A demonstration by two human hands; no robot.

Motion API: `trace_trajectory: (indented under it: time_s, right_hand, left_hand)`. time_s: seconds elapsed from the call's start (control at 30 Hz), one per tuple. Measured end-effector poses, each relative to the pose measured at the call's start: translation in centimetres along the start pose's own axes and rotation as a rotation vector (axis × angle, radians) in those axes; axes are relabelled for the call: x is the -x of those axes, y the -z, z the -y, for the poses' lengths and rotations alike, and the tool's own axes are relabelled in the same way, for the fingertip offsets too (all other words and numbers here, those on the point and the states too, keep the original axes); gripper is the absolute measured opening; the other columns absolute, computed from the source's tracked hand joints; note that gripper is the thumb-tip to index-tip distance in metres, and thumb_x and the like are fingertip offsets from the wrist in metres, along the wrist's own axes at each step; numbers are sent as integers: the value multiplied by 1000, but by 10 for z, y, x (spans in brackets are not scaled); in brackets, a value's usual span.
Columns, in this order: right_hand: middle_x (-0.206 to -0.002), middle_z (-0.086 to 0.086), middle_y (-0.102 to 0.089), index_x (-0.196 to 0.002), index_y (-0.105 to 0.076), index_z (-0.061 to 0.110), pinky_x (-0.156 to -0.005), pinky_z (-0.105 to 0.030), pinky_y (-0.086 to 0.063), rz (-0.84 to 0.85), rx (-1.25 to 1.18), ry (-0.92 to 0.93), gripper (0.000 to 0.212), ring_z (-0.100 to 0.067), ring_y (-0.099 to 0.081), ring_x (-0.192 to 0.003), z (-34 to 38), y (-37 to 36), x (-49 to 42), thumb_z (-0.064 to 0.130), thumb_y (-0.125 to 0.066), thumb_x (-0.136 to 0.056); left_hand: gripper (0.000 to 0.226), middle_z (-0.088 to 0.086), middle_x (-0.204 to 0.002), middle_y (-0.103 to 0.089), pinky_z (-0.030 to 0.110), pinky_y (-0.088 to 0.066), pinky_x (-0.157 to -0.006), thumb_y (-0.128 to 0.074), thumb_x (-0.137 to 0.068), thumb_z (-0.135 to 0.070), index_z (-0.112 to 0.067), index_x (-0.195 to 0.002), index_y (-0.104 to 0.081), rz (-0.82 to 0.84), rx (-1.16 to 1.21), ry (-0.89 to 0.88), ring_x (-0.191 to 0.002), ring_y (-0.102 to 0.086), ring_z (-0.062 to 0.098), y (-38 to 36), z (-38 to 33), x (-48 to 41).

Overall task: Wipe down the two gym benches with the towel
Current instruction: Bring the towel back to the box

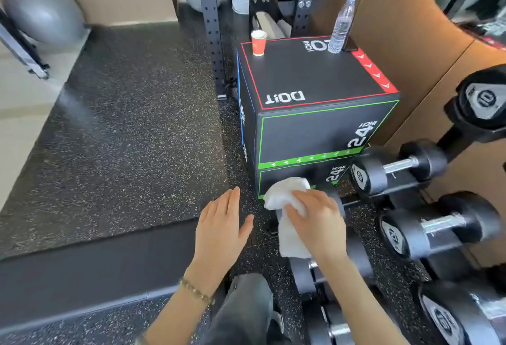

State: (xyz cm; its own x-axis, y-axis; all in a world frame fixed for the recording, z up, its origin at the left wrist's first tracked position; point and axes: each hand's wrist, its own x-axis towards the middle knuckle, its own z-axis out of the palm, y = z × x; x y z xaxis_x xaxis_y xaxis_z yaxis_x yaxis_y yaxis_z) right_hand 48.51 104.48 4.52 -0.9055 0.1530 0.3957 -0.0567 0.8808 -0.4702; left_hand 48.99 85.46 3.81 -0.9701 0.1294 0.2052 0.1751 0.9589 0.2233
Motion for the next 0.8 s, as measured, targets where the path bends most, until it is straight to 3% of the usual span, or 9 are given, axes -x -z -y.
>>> trace_trajectory:
  time_s: [0.23, 0.37, 0.57, 0.7, 0.8]
  right_hand:
    - [-89, -5, -68, -86, -74, 21, -55, -34, -54, 7, -46, 29, 22, -32, -62, -72, -14, -35, -72, 28, -68, -66]
    - [-93, -4, -69, -87, -73, 22, -52, -33, -52, 9, -25, 27, 25, -31, -63, -73, -14, -62, -122, 22, -78, -63]
    - [-96, -3, -68, -89, -73, 26, -49, -33, -52, 6, -3, -31, 22, -32, -62, -74, -6, -117, -207, 27, -73, -67]
    - [-98, -2, -69, -88, -73, 26, -47, -33, -51, -18, 9, -56, 30, -30, -61, -72, 5, -143, -258, 39, -52, -72]
    - [-97, -2, -69, -88, -73, 24, -42, -34, -50, -24, 12, -65, 26, -30, -61, -71, 8, -154, -286, 33, -61, -68]
  left_hand:
    - [62, 10, -119, -62, 39, -51, -86, -38, -87, -47, -4, -128, -52, -13, -8, 69, -101, -62, 27, -14, 7, -74]
    - [58, 12, -122, -61, 41, -51, -86, -52, -86, -42, -3, -129, -51, -12, 14, 31, -102, -62, 29, -33, 16, -135]
    - [59, 9, -121, -61, 38, -50, -88, -39, -86, -46, -6, -127, -53, 18, 9, -57, -101, -62, 27, -45, 41, -241]
    - [60, 9, -121, -62, 38, -50, -89, -39, -86, -48, -6, -127, -54, 13, -37, -99, -101, -63, 25, -45, 65, -302]
    - [58, 11, -121, -62, 39, -51, -88, -45, -88, -46, -4, -127, -54, 9, -44, -123, -102, -63, 26, -49, 76, -333]
